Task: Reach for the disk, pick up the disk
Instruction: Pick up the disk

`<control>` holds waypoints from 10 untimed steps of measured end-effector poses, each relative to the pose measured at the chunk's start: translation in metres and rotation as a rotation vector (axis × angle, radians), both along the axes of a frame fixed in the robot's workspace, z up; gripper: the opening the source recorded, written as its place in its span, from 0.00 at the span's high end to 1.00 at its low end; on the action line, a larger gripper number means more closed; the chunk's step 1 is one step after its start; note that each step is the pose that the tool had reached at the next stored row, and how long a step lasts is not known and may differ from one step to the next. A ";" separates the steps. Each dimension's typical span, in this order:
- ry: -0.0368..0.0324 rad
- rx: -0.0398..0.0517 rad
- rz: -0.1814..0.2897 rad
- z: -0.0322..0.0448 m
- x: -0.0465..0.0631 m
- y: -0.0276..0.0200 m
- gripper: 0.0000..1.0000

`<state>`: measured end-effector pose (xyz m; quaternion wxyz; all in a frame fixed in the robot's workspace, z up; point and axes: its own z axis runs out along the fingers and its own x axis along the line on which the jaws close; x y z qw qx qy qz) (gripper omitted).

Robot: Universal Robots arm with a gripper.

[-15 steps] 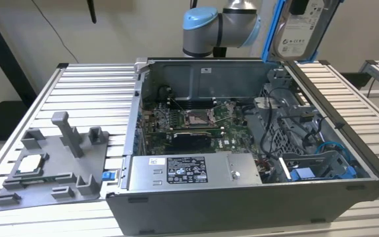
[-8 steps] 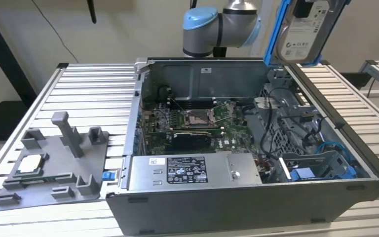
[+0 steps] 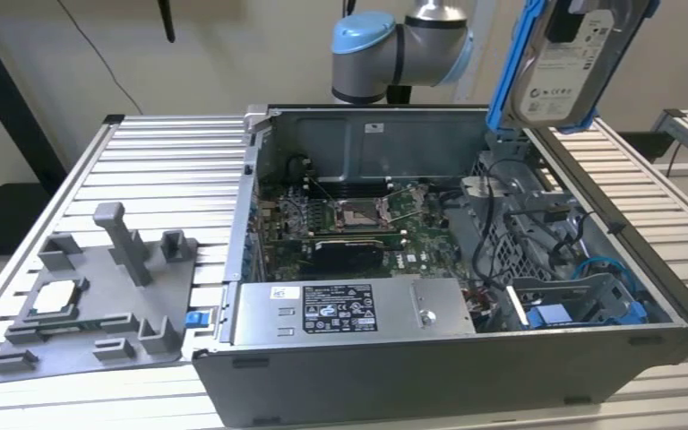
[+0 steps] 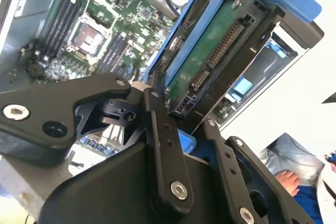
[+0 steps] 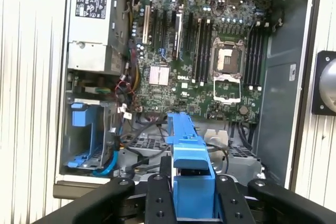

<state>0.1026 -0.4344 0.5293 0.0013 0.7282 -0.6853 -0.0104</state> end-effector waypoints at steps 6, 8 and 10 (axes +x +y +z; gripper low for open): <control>0.0000 0.0020 0.000 0.0000 0.000 -0.0191 1.00; 0.0000 0.0024 0.000 0.0000 0.000 -0.0255 1.00; 0.0001 0.0027 0.000 0.0000 0.000 -0.0315 1.00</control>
